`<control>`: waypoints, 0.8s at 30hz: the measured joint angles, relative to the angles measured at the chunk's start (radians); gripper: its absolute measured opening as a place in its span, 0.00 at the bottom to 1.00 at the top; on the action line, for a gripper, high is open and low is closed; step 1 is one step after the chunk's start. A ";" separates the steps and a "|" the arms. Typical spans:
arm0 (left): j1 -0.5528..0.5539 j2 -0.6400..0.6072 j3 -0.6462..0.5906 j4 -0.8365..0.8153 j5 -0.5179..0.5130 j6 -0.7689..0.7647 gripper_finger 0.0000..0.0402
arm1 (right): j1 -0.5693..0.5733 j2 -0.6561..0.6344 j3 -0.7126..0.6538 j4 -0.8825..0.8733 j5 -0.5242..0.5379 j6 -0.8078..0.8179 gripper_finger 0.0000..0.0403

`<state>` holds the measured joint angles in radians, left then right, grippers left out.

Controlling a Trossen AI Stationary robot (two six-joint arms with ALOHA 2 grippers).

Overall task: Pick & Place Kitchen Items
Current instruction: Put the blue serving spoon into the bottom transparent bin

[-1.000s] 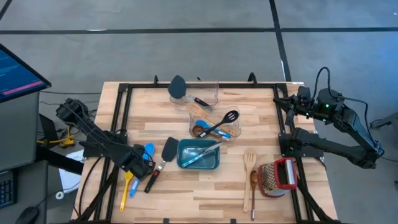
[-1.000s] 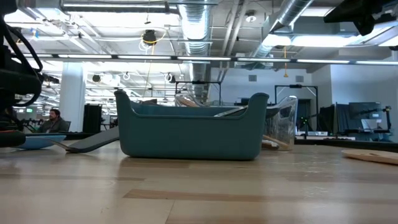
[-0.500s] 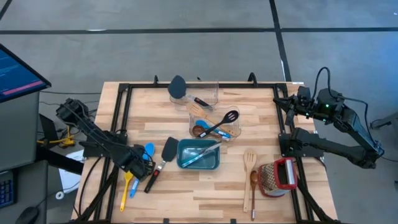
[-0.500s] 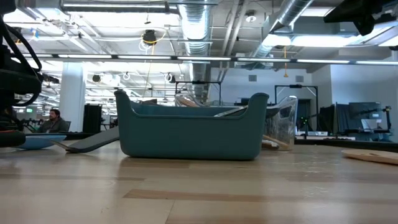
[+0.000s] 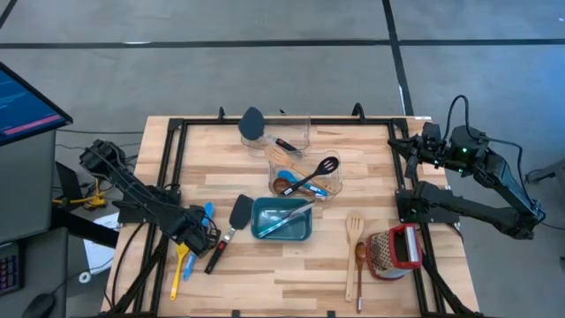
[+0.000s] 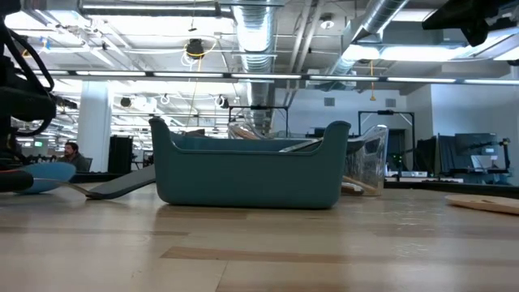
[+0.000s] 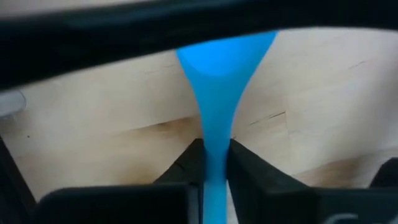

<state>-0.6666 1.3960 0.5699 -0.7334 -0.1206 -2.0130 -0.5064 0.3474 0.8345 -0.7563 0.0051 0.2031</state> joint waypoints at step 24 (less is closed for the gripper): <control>0.069 -0.106 0.036 0.023 -0.166 0.099 0.03 | 0.000 0.000 0.000 0.000 0.000 0.000 0.00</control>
<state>-0.5977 1.2904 0.6060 -0.7099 -0.2868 -1.9143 -0.5064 0.3477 0.8345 -0.7565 0.0051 0.2031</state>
